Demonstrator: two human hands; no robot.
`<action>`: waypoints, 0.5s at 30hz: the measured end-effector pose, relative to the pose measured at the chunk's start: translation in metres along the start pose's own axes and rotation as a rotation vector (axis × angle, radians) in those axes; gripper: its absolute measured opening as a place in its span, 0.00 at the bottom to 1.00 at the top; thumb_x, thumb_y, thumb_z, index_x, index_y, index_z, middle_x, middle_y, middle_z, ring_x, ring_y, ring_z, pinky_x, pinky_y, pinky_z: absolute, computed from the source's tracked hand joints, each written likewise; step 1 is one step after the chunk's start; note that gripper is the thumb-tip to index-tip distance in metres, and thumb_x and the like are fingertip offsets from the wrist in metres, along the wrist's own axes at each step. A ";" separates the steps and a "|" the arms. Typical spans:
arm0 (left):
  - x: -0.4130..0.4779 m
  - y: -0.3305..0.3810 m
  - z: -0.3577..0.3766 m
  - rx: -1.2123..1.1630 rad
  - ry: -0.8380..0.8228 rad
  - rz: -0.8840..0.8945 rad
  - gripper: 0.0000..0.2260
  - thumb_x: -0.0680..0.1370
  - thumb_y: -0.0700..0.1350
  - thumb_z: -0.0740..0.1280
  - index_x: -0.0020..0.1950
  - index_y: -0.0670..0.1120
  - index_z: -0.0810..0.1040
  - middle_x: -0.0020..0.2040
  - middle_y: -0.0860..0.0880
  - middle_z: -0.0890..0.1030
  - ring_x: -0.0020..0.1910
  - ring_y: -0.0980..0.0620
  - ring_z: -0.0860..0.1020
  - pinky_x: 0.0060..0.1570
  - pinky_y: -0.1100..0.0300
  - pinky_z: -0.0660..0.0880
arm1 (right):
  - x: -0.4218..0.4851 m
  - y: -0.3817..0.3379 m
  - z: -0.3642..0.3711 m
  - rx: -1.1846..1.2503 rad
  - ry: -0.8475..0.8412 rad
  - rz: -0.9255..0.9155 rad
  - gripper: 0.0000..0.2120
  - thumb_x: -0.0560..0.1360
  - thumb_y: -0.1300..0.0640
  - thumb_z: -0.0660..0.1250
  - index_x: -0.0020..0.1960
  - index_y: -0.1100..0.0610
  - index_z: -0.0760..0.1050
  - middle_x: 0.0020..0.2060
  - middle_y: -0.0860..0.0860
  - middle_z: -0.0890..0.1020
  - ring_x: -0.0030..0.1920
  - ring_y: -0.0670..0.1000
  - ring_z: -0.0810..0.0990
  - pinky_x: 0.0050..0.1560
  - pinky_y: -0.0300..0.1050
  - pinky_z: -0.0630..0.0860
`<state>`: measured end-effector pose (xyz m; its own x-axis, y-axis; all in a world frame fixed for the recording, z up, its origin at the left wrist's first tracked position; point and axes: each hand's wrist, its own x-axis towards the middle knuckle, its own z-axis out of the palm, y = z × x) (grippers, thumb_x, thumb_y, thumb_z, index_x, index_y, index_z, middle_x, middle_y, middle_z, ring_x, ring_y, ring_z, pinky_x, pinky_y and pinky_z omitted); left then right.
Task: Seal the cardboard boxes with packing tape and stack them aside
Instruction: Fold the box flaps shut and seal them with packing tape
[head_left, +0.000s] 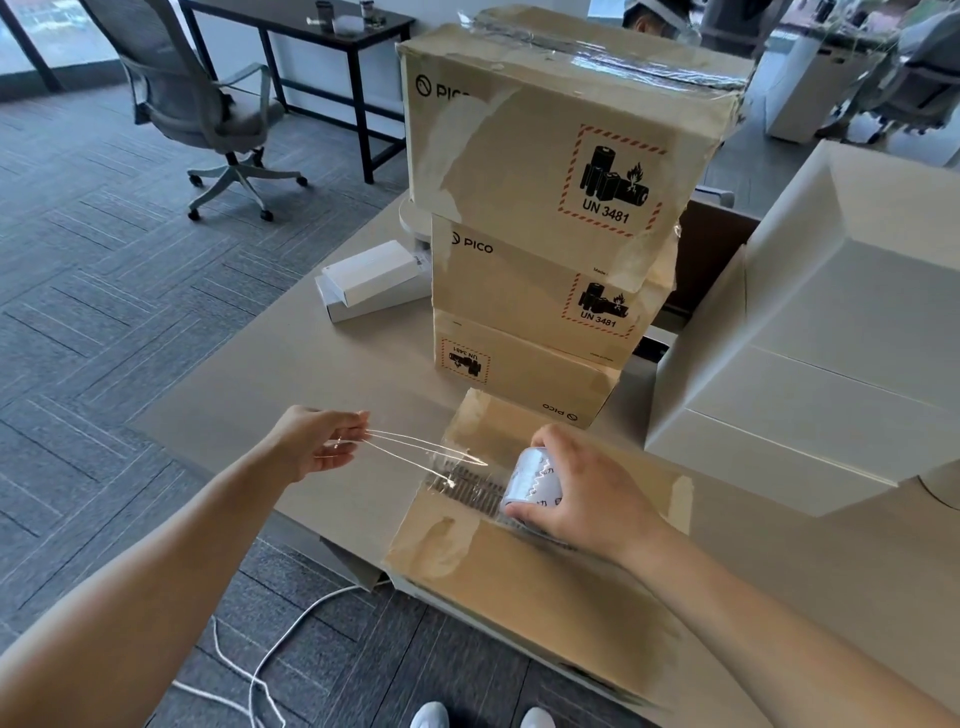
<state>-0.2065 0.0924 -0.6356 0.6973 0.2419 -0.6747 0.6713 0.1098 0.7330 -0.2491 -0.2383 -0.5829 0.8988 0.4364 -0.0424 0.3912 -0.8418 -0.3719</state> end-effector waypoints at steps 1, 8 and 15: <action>0.001 0.000 0.000 0.005 0.008 0.005 0.08 0.75 0.41 0.74 0.47 0.37 0.82 0.40 0.42 0.84 0.33 0.50 0.78 0.42 0.56 0.78 | 0.000 -0.002 0.001 -0.003 0.006 -0.002 0.31 0.65 0.31 0.71 0.57 0.48 0.64 0.52 0.43 0.75 0.49 0.48 0.74 0.43 0.43 0.70; 0.009 -0.009 0.001 0.049 0.032 0.015 0.07 0.74 0.43 0.76 0.45 0.39 0.83 0.42 0.43 0.85 0.32 0.52 0.77 0.42 0.56 0.78 | 0.005 -0.010 0.004 -0.007 0.028 0.042 0.32 0.63 0.32 0.73 0.59 0.48 0.70 0.49 0.42 0.71 0.50 0.47 0.74 0.45 0.40 0.68; 0.026 -0.034 0.011 0.047 0.007 0.016 0.08 0.73 0.45 0.76 0.45 0.40 0.83 0.40 0.46 0.86 0.36 0.52 0.76 0.43 0.57 0.77 | 0.005 -0.018 0.004 -0.027 0.017 0.080 0.31 0.64 0.34 0.74 0.60 0.49 0.71 0.50 0.43 0.70 0.52 0.47 0.74 0.47 0.41 0.71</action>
<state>-0.2086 0.0847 -0.6795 0.7062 0.2498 -0.6624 0.6714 0.0605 0.7386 -0.2522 -0.2199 -0.5808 0.9306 0.3619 -0.0553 0.3227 -0.8823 -0.3427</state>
